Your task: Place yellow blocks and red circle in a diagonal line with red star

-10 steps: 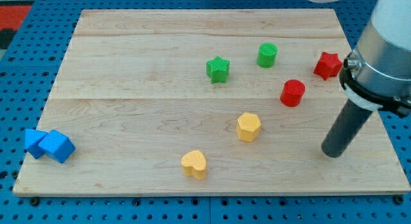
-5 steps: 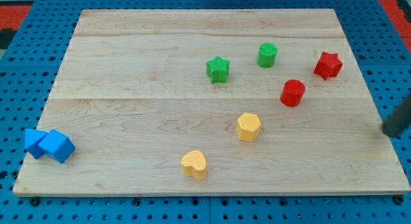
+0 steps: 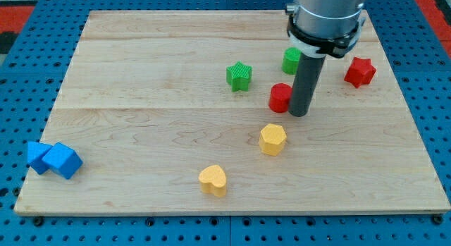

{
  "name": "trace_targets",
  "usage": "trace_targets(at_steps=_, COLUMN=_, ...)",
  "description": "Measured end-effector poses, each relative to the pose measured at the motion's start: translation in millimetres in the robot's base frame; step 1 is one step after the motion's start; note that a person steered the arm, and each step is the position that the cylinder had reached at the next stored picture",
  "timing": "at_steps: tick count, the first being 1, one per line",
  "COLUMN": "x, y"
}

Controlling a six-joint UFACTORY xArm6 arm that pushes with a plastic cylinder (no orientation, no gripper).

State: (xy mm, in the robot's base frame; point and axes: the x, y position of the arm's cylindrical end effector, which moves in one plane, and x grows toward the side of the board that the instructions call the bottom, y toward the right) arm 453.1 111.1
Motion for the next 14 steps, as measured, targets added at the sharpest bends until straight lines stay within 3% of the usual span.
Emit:
trace_targets(at_steps=1, x=-13.7, y=59.3)
trace_targets(at_steps=3, x=-30.6, y=7.1)
trace_targets(at_steps=5, x=24.5, y=36.6)
trace_targets(at_steps=7, x=90.0, y=13.3)
trace_targets(at_steps=8, x=56.0, y=-52.8)
trace_targets(at_steps=9, x=53.1, y=-84.9)
trace_targets(at_steps=10, x=98.8, y=-34.9)
trace_targets(at_steps=11, x=145.5, y=-66.9)
trace_targets(at_steps=12, x=163.6, y=-105.1)
trace_targets(at_steps=14, x=106.1, y=-160.6)
